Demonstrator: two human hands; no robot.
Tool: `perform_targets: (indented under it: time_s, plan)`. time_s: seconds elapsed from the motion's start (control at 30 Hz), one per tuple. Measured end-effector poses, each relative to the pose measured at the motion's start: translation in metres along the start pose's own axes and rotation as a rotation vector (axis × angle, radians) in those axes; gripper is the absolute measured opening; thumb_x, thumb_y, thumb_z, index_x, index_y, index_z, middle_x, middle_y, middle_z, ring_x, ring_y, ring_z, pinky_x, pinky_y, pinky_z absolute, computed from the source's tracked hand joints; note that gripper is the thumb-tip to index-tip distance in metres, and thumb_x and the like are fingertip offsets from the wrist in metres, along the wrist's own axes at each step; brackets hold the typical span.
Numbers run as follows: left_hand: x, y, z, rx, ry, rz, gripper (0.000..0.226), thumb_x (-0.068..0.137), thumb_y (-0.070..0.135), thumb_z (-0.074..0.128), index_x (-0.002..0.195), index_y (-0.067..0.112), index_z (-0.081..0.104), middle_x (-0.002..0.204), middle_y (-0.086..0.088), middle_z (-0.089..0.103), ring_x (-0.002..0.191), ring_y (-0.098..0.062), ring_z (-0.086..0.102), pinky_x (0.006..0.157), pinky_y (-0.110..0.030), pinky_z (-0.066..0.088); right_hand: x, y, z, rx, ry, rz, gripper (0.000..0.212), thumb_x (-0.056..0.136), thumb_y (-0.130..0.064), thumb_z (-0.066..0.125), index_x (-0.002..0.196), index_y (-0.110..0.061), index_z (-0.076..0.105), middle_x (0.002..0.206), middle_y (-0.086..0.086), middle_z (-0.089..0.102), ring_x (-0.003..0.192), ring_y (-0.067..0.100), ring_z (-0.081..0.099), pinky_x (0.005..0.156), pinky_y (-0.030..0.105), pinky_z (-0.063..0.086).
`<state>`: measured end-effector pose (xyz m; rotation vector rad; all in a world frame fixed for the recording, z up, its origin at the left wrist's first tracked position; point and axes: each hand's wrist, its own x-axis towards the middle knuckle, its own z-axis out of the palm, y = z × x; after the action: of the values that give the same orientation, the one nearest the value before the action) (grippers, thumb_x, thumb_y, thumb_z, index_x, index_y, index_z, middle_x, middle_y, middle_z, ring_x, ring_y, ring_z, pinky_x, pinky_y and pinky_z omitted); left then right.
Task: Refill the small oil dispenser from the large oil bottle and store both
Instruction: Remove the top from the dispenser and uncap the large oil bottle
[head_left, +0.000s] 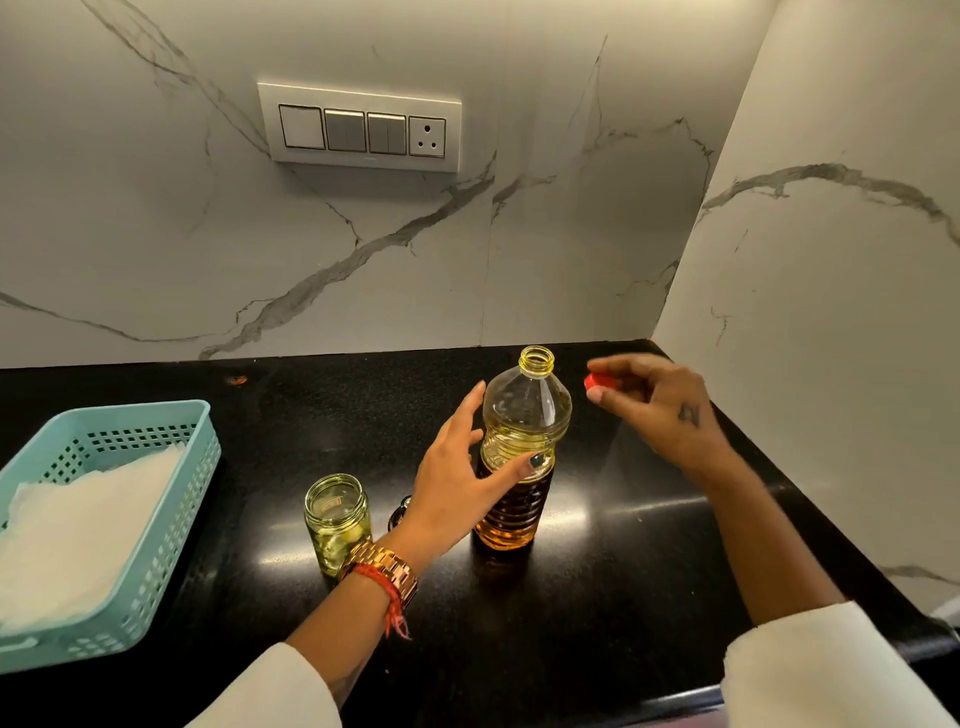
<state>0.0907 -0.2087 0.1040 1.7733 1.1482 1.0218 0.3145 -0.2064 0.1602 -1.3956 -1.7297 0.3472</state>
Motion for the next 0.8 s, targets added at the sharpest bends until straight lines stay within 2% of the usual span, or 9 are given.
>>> perform_targets:
  time_s: [0.07, 0.1, 0.3, 0.43, 0.53, 0.6, 0.67, 0.73, 0.8]
  plan:
    - [-0.006, -0.009, 0.002, -0.003, -0.011, -0.018, 0.096, 0.065, 0.062, 0.063, 0.145, 0.04, 0.016, 0.151, 0.007, 0.029, 0.127, -0.012, 0.043, 0.104, -0.039, 0.041, -0.017, 0.022, 0.016, 0.017, -0.012, 0.075, 0.029, 0.078, -0.019, 0.071, 0.106, -0.025, 0.063, 0.095, -0.01, 0.064, 0.086, -0.01, 0.06, 0.072, 0.005, 0.047]
    - [-0.008, -0.013, 0.003, -0.003, -0.017, -0.028, 0.096, 0.065, 0.061, 0.063, 0.145, 0.04, 0.016, 0.151, 0.008, 0.029, 0.128, -0.012, 0.043, 0.105, -0.038, 0.041, -0.024, 0.033, 0.026, 0.02, -0.017, 0.111, 0.029, 0.078, -0.018, 0.072, 0.105, -0.025, 0.064, 0.095, -0.009, 0.065, 0.085, -0.008, 0.061, 0.072, 0.006, 0.048]
    - [-0.017, -0.029, 0.009, 0.01, -0.027, -0.099, 0.096, 0.064, 0.061, 0.064, 0.145, 0.04, 0.016, 0.151, 0.006, 0.027, 0.132, -0.013, 0.038, 0.107, -0.041, 0.039, -0.066, 0.086, 0.078, -0.023, -0.069, 0.378, 0.026, 0.074, -0.015, 0.075, 0.098, -0.025, 0.069, 0.096, -0.005, 0.068, 0.087, 0.006, 0.06, 0.081, 0.023, 0.049]
    - [-0.021, -0.034, 0.01, 0.013, -0.028, -0.123, 0.098, 0.061, 0.065, 0.062, 0.144, 0.042, 0.015, 0.152, 0.005, 0.027, 0.133, -0.014, 0.037, 0.106, -0.043, 0.039, -0.08, 0.105, 0.098, -0.1, -0.065, 0.429, 0.026, 0.076, -0.013, 0.073, 0.1, -0.023, 0.069, 0.103, -0.002, 0.069, 0.09, 0.008, 0.06, 0.084, 0.024, 0.047]
    - [-0.022, -0.037, 0.011, 0.01, -0.033, -0.125, 0.097, 0.063, 0.063, 0.063, 0.144, 0.042, 0.014, 0.152, 0.006, 0.026, 0.133, -0.014, 0.036, 0.107, -0.042, 0.039, -0.085, 0.11, 0.104, -0.179, -0.11, 0.4, 0.029, 0.077, -0.017, 0.072, 0.104, -0.024, 0.068, 0.107, -0.003, 0.068, 0.103, 0.014, 0.059, 0.093, 0.031, 0.046]
    - [-0.024, -0.039, 0.012, 0.007, -0.037, -0.117, 0.093, 0.068, 0.057, 0.066, 0.144, 0.042, 0.014, 0.151, 0.005, 0.027, 0.133, -0.013, 0.035, 0.107, -0.041, 0.038, -0.085, 0.108, 0.102, -0.227, -0.172, 0.379, 0.038, 0.075, -0.024, 0.074, 0.112, -0.026, 0.064, 0.114, -0.004, 0.065, 0.111, 0.017, 0.053, 0.094, 0.029, 0.042]
    - [-0.027, -0.039, 0.01, -0.005, -0.018, -0.096, 0.088, 0.072, 0.049, 0.07, 0.142, 0.043, 0.017, 0.15, 0.006, 0.03, 0.133, -0.012, 0.037, 0.107, -0.036, 0.039, -0.08, 0.096, 0.098, -0.16, -0.225, 0.354, 0.058, 0.07, -0.031, 0.075, 0.124, -0.029, 0.054, 0.128, -0.005, 0.056, 0.121, 0.017, 0.046, 0.098, 0.029, 0.037]
    - [-0.034, -0.032, 0.005, -0.013, 0.059, -0.02, 0.08, 0.073, 0.051, 0.07, 0.139, 0.042, 0.025, 0.146, 0.009, 0.037, 0.13, -0.007, 0.041, 0.104, -0.032, 0.042, -0.075, 0.072, 0.092, 0.089, -0.197, 0.318, 0.077, 0.063, -0.044, 0.067, 0.135, -0.034, 0.04, 0.14, -0.008, 0.042, 0.128, 0.012, 0.037, 0.102, 0.032, 0.034]
    - [-0.042, -0.024, -0.007, 0.042, 0.239, 0.128, 0.072, 0.075, 0.048, 0.067, 0.138, 0.031, 0.037, 0.141, 0.011, 0.044, 0.126, -0.003, 0.045, 0.101, -0.032, 0.045, -0.07, 0.048, 0.092, 0.323, -0.109, 0.262, 0.09, 0.06, -0.053, 0.063, 0.141, -0.036, 0.029, 0.146, -0.011, 0.034, 0.13, 0.006, 0.035, 0.101, 0.03, 0.032]
